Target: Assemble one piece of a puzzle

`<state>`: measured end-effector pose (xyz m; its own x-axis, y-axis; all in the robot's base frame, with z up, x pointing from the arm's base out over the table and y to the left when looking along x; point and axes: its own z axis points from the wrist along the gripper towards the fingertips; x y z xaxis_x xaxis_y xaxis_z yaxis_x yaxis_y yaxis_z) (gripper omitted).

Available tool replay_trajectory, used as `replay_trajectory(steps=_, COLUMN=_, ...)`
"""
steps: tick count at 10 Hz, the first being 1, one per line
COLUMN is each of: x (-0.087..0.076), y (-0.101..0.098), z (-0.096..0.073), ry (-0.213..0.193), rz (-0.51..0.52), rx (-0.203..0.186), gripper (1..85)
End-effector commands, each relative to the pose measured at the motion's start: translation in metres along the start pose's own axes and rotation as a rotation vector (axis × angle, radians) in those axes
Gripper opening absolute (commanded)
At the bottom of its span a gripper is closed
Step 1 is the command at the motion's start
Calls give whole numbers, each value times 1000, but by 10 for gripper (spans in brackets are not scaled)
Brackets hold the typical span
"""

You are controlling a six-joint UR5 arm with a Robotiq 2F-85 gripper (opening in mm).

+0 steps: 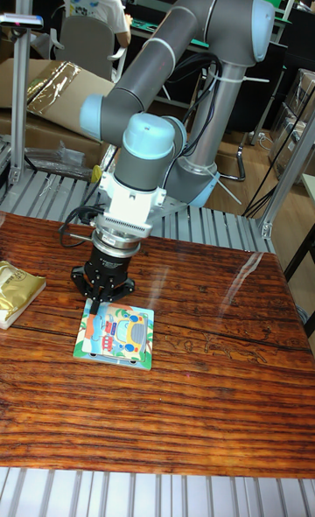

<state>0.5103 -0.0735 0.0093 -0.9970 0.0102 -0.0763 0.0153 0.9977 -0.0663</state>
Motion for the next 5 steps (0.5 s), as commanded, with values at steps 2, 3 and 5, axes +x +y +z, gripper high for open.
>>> replay_trajectory(steps=2, x=-2, y=14, z=-1, ry=3, rz=34, rx=-42, gripper=13)
replay_trajectory(steps=3, x=-1, y=15, z=-1, ry=5, rz=39, rx=-44, gripper=13)
replay_trajectory(steps=5, x=-3, y=16, z=0, ry=3, rz=45, rx=-45, gripper=13)
